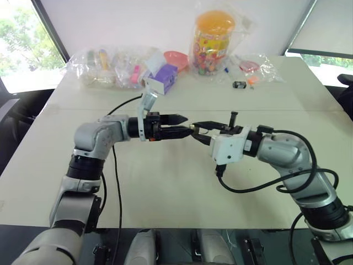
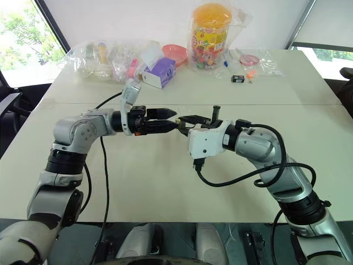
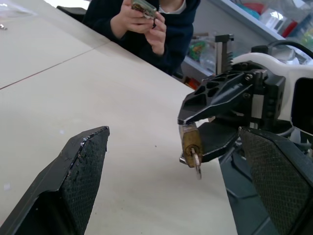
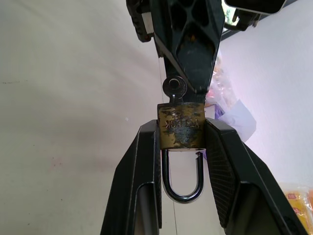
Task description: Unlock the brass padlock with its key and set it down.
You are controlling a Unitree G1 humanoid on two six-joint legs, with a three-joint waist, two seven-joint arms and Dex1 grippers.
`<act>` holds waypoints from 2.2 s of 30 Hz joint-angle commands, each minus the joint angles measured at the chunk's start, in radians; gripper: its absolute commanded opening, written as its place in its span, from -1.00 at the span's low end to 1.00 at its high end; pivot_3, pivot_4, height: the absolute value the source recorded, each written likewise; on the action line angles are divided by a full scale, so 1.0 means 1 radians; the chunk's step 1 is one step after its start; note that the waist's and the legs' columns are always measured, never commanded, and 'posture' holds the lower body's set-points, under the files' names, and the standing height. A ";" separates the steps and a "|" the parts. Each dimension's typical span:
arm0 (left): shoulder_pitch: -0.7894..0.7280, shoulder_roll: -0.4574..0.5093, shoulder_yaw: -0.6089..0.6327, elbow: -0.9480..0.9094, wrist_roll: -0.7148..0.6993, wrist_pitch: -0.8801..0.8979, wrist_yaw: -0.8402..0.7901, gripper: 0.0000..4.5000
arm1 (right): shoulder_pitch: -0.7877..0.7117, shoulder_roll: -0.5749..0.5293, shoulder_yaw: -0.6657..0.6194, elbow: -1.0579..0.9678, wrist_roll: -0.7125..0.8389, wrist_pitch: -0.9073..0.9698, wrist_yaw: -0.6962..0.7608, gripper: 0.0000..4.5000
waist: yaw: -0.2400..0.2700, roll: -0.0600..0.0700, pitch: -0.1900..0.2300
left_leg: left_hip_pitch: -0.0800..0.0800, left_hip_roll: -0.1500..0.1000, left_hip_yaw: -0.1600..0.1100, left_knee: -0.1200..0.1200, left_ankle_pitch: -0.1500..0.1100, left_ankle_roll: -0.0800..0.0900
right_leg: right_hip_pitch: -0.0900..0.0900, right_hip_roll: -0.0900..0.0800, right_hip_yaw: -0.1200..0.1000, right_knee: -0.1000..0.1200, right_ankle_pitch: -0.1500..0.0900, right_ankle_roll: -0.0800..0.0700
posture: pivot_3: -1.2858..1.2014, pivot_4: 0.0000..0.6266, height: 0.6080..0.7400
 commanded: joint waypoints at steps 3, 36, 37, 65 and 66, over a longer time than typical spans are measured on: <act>-0.016 0.007 -0.013 -0.022 -0.001 -0.008 -0.019 0.97 | -0.023 0.012 -0.008 -0.029 0.002 -0.007 -0.005 -0.68 | 0.000 0.000 0.000 | 0.000 0.000 0.000 0.000 0.000 0.000 | 0.000 0.000 0.000 0.000 0.000 0.000 | 0.03 -0.52 1.00; -0.019 0.005 -0.043 0.013 0.051 -0.055 -0.041 -1.00 | 0.017 -0.016 -0.135 -0.108 0.192 0.294 0.087 0.98 | 0.002 0.000 0.000 | 0.000 -0.001 0.000 0.000 0.000 0.000 | 0.000 0.000 0.000 0.000 0.000 0.000 | 0.03 -0.52 1.00; -0.021 0.010 -0.044 0.018 0.055 -0.062 -0.046 -1.00 | 0.019 -0.014 -0.170 -0.121 0.245 0.354 0.093 0.85 | 0.002 0.000 0.000 | 0.000 -0.001 0.000 0.000 0.000 0.000 | 0.000 -0.001 0.000 0.000 0.000 0.000 | 0.03 -0.52 1.00; -0.060 0.017 -0.042 -0.012 0.030 -0.025 -0.098 -1.00 | 0.016 0.071 -0.119 -0.139 0.411 0.592 -0.094 -0.97 | 0.001 0.000 0.000 | 0.000 -0.001 -0.001 0.000 0.000 0.000 | 0.000 0.000 0.000 0.000 0.000 0.000 | 0.03 -0.52 1.00; -0.060 0.018 -0.040 -0.019 0.025 -0.019 -0.099 -1.00 | 0.016 0.070 -0.113 -0.128 0.407 0.583 -0.092 -0.97 | 0.001 0.000 0.000 | 0.000 -0.001 -0.001 0.000 0.000 0.000 | 0.000 0.000 0.000 0.000 0.000 0.000 | 0.03 -0.52 1.00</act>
